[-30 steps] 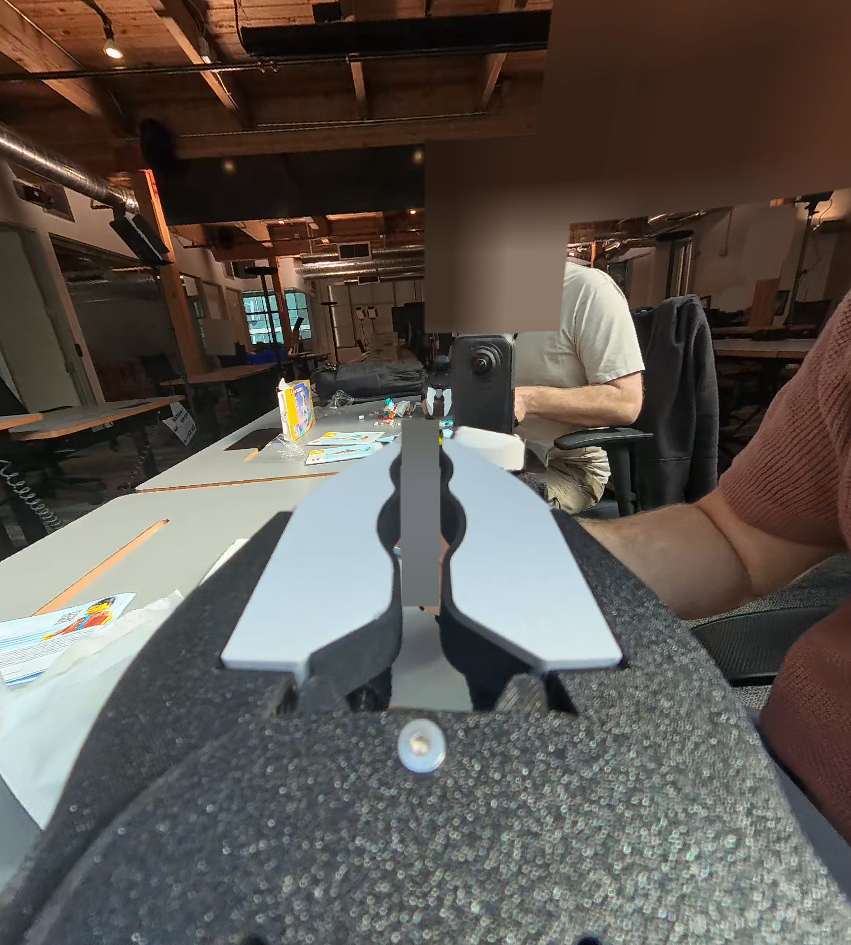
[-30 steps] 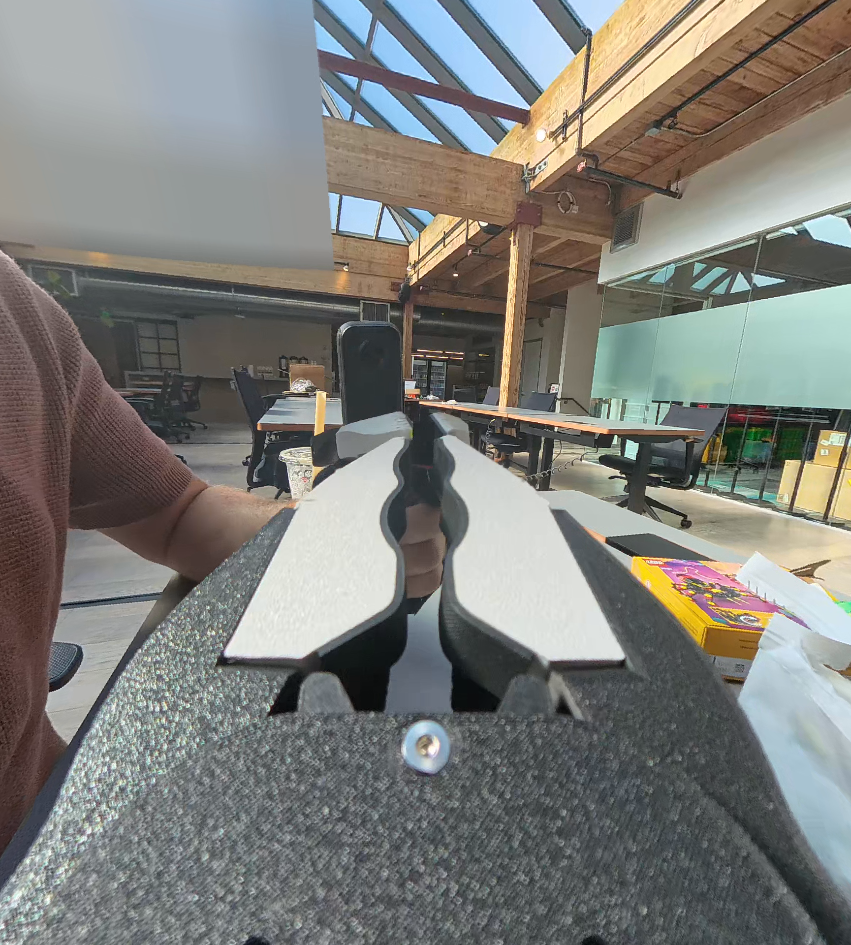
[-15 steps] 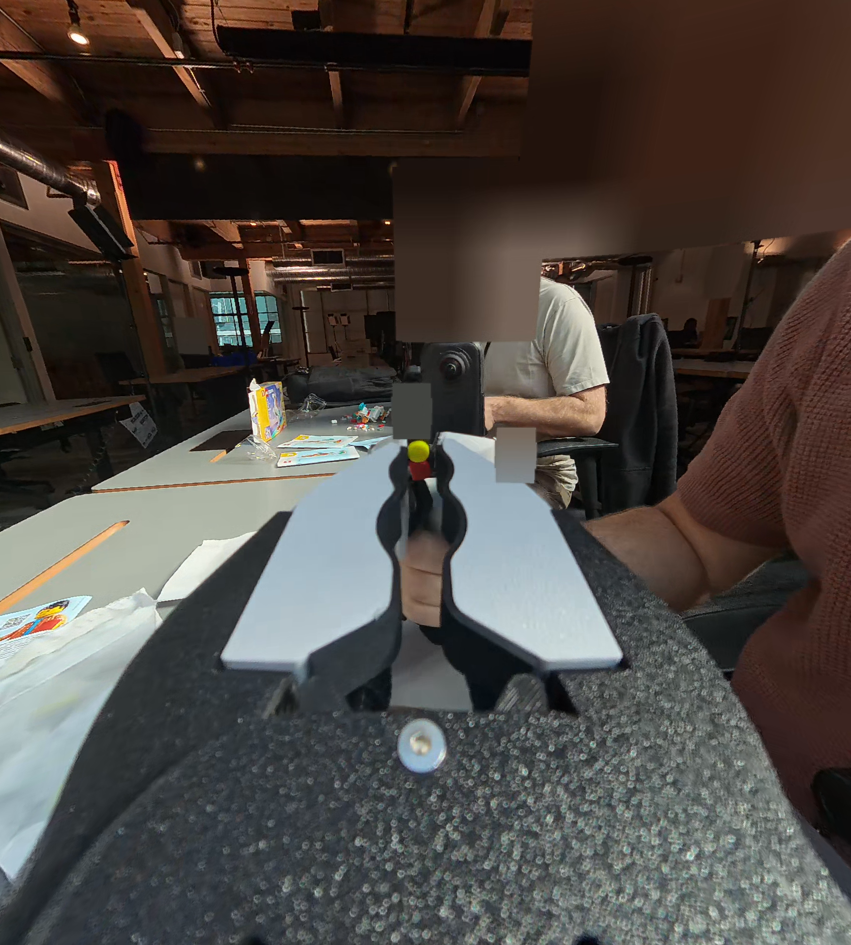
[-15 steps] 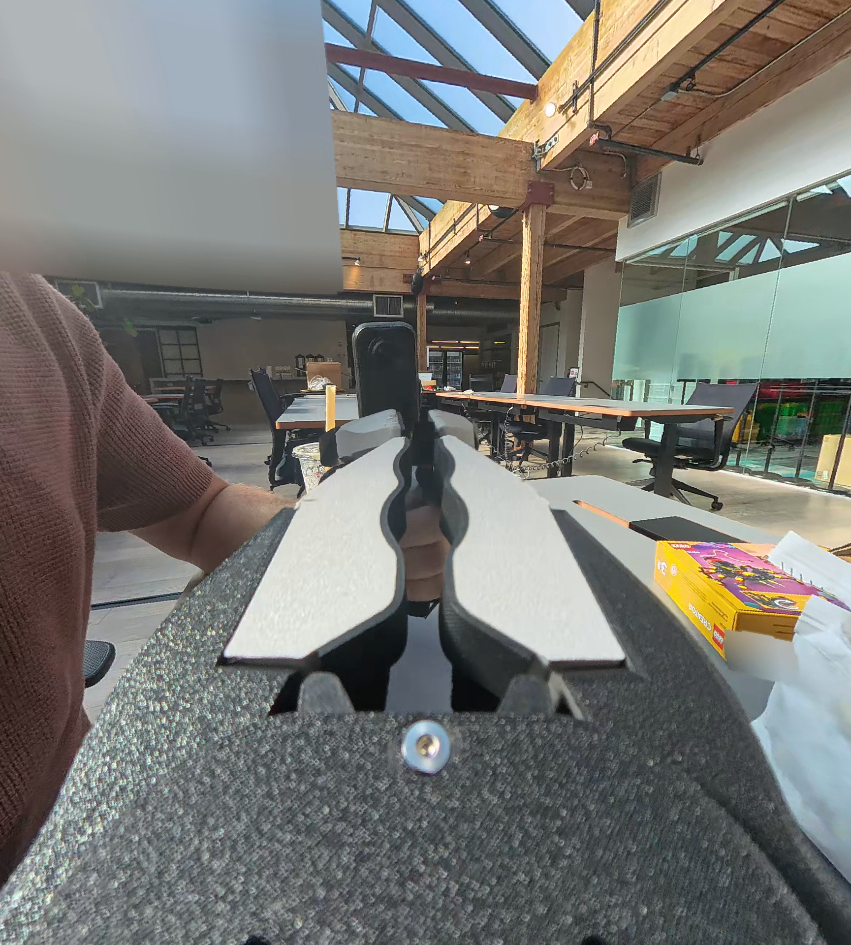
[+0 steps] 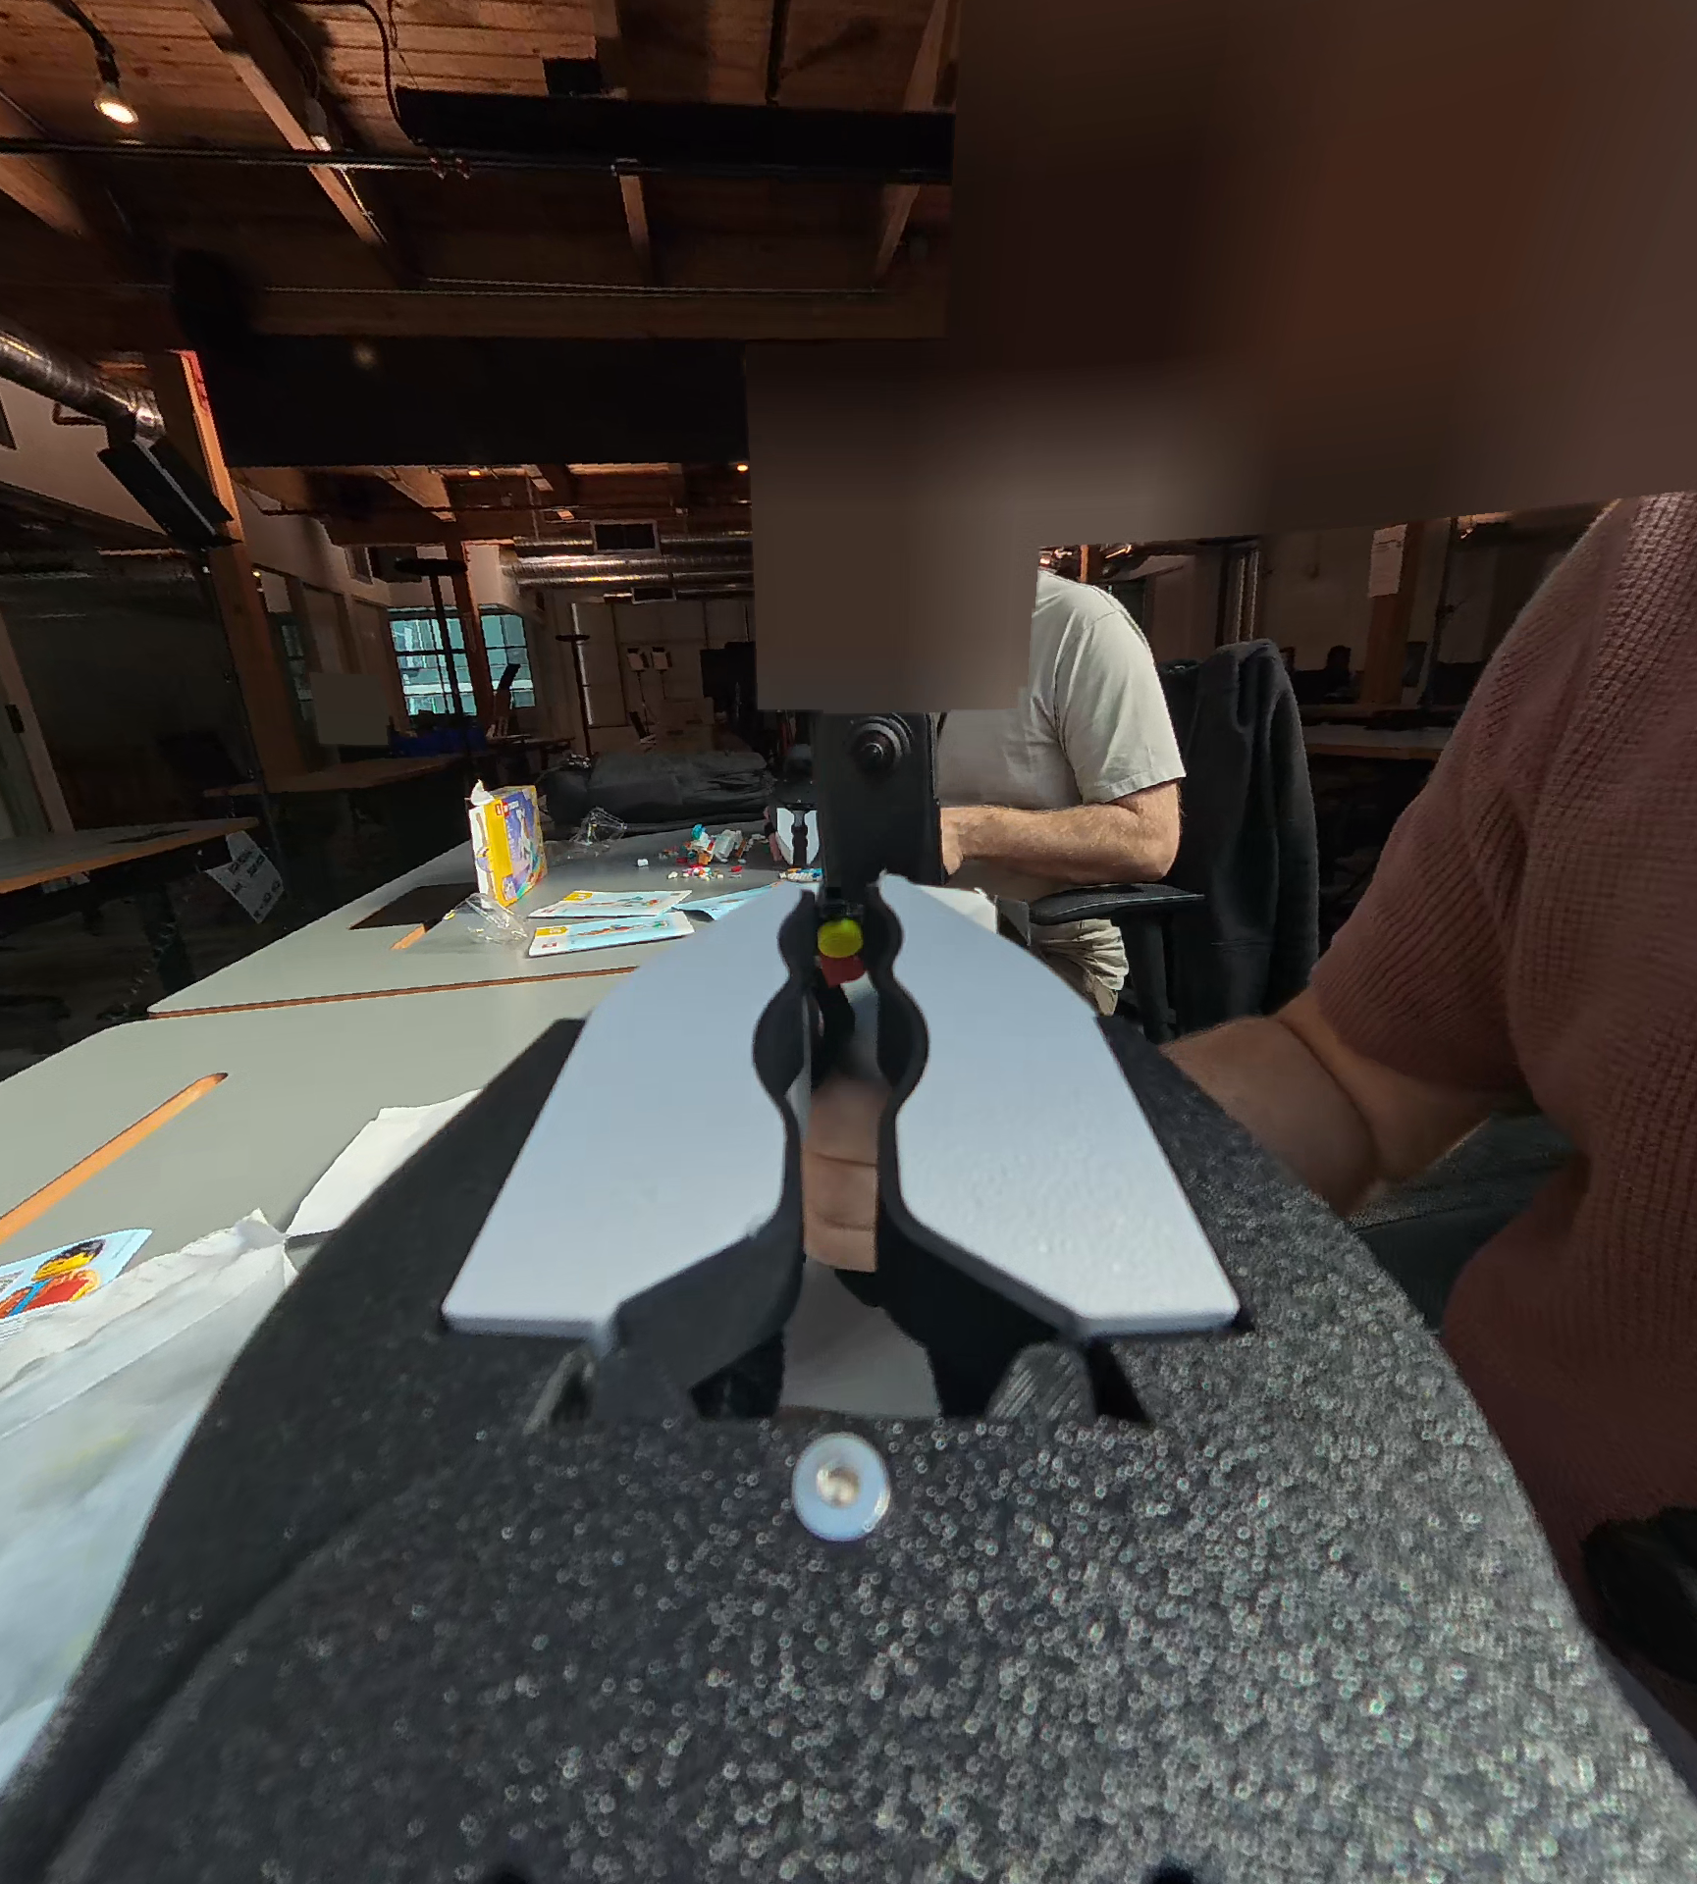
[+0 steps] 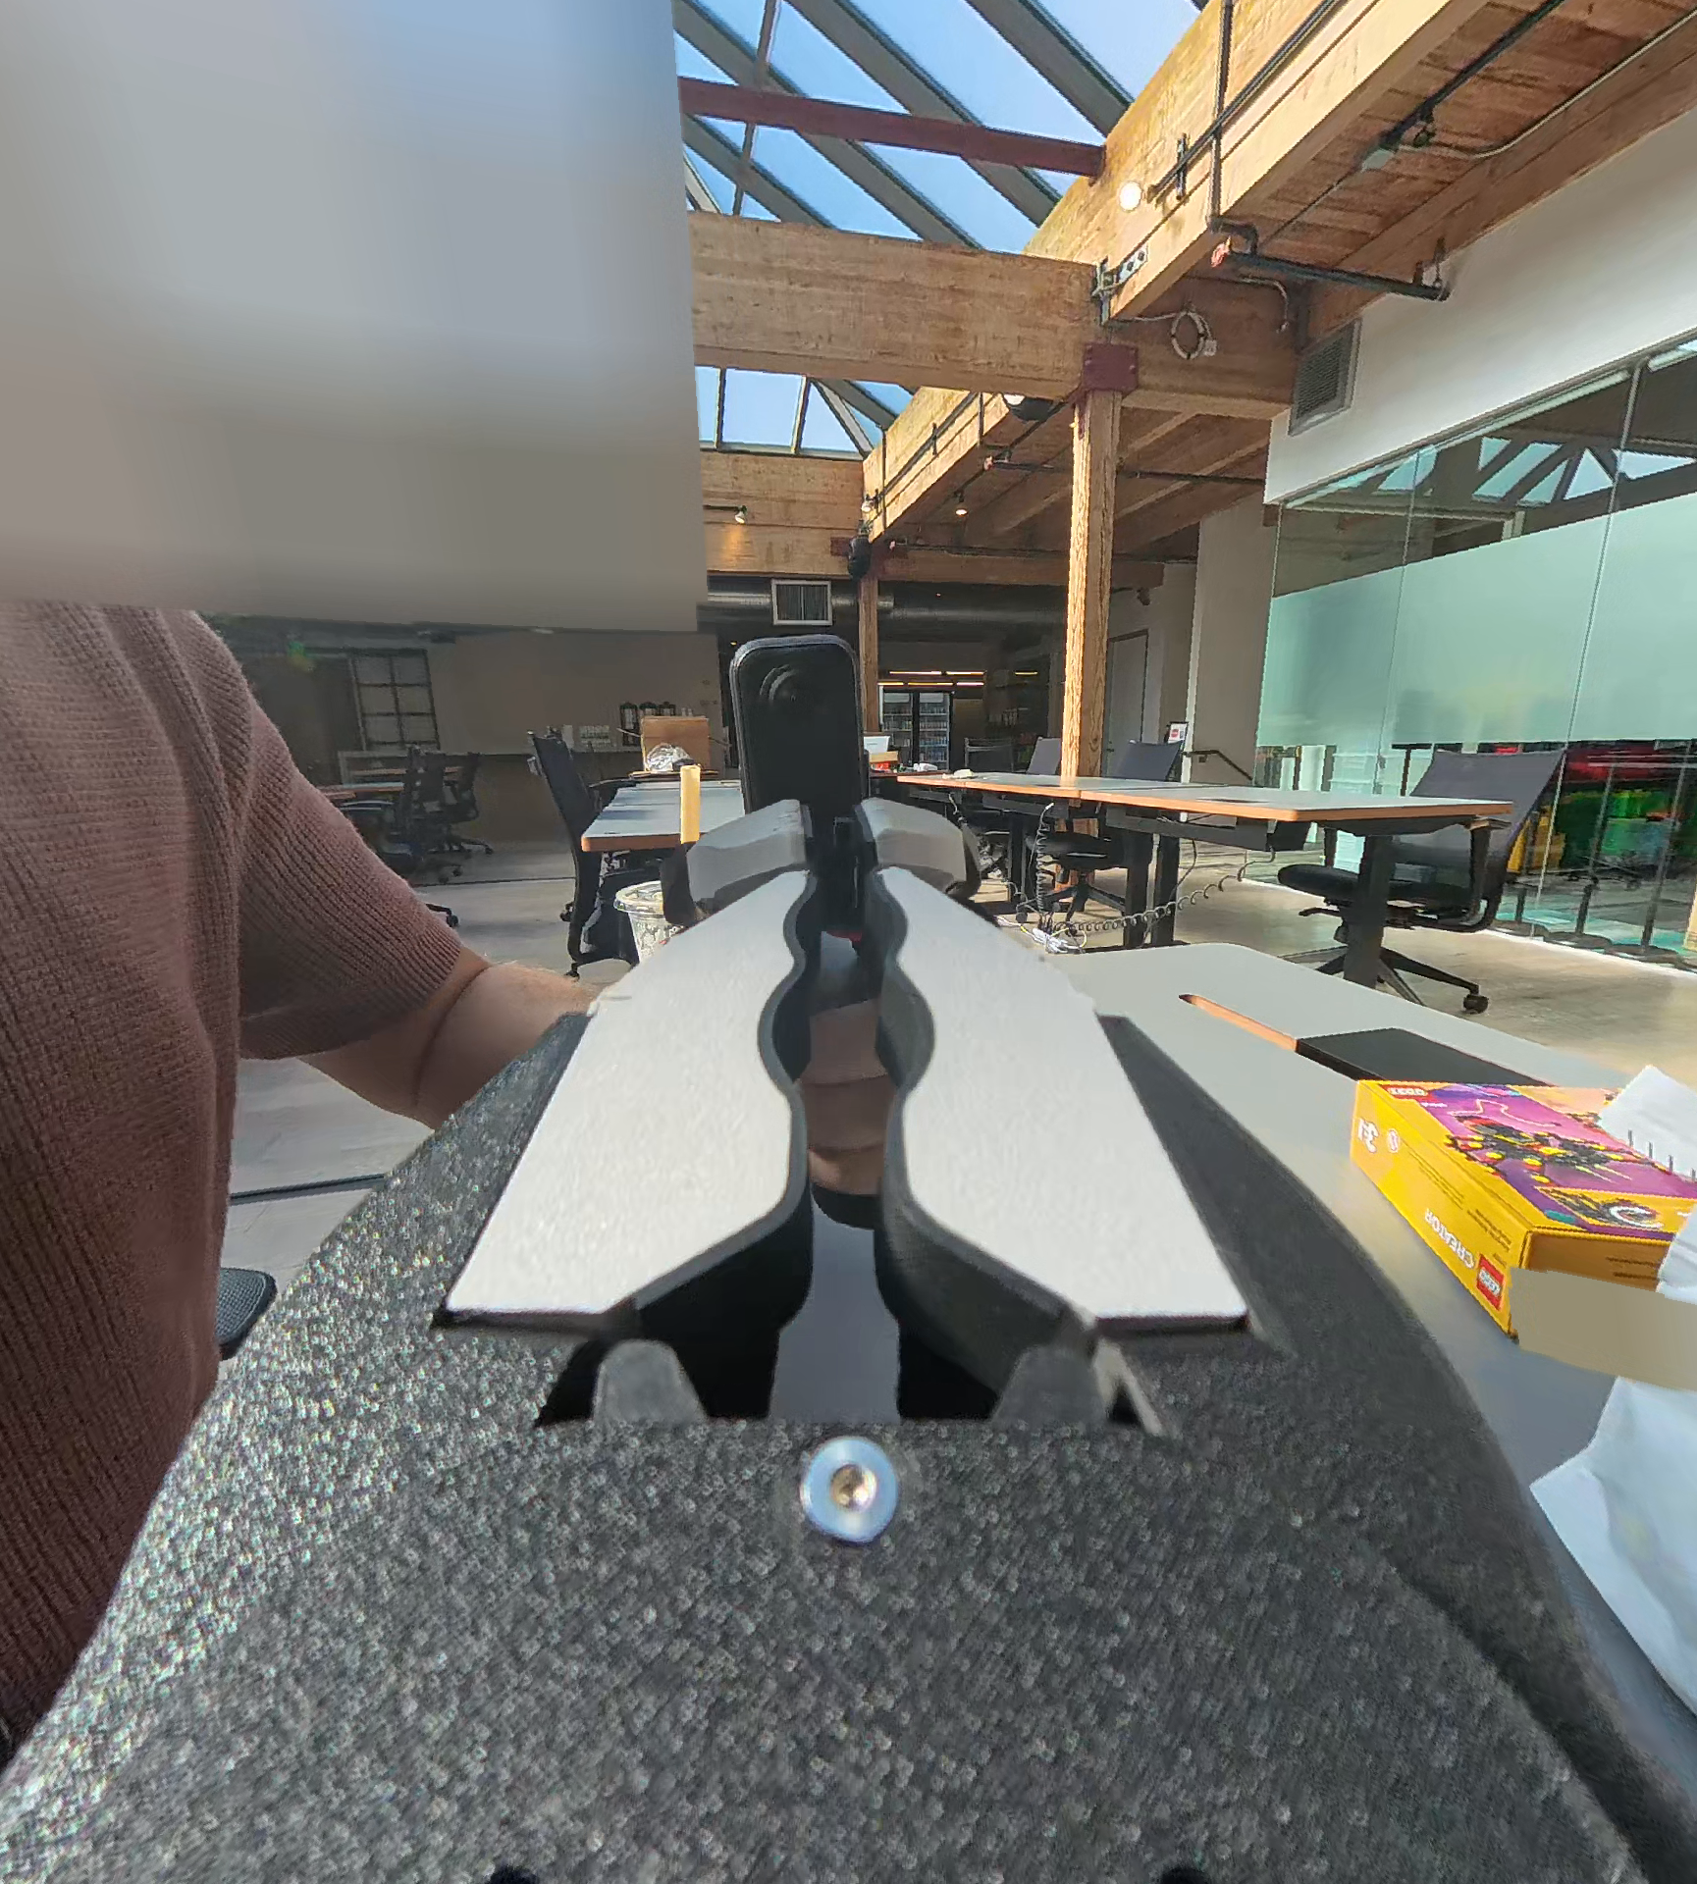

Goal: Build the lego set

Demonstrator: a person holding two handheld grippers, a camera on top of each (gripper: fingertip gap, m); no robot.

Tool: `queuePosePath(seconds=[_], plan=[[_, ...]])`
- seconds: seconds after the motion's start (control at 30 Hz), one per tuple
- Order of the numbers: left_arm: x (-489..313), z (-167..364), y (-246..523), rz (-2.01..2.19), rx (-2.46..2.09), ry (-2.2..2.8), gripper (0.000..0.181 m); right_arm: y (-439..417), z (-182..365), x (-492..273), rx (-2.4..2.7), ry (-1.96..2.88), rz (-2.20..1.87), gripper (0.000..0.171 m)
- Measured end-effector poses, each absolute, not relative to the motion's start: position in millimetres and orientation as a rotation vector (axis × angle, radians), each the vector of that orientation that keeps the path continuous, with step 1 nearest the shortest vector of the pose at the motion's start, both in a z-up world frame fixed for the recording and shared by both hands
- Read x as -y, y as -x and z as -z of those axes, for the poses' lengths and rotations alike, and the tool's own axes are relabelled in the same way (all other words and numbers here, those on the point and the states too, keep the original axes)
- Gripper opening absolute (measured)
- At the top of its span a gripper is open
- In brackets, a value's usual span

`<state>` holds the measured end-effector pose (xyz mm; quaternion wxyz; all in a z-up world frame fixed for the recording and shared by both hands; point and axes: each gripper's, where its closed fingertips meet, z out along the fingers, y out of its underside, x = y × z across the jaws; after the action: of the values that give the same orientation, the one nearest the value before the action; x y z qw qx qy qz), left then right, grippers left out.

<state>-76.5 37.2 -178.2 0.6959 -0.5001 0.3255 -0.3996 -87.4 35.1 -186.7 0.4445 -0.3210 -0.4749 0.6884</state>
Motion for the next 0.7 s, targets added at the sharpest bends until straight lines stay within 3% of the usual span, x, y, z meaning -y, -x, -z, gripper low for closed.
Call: queuePosePath(seconds=[0.13, 0.7], plan=[[-38.7, 178.7, 77.0, 0.899, -0.706, 1.114, 0.014, 83.1, 182.5, -40.5, 1.116, 0.801, -1.784, 0.008], [-39.4, 182.4, 75.4, 0.825, -0.754, 1.185, 0.006, 83.3, 183.7, -37.2, 1.13, 0.88, -1.869, 0.007]])
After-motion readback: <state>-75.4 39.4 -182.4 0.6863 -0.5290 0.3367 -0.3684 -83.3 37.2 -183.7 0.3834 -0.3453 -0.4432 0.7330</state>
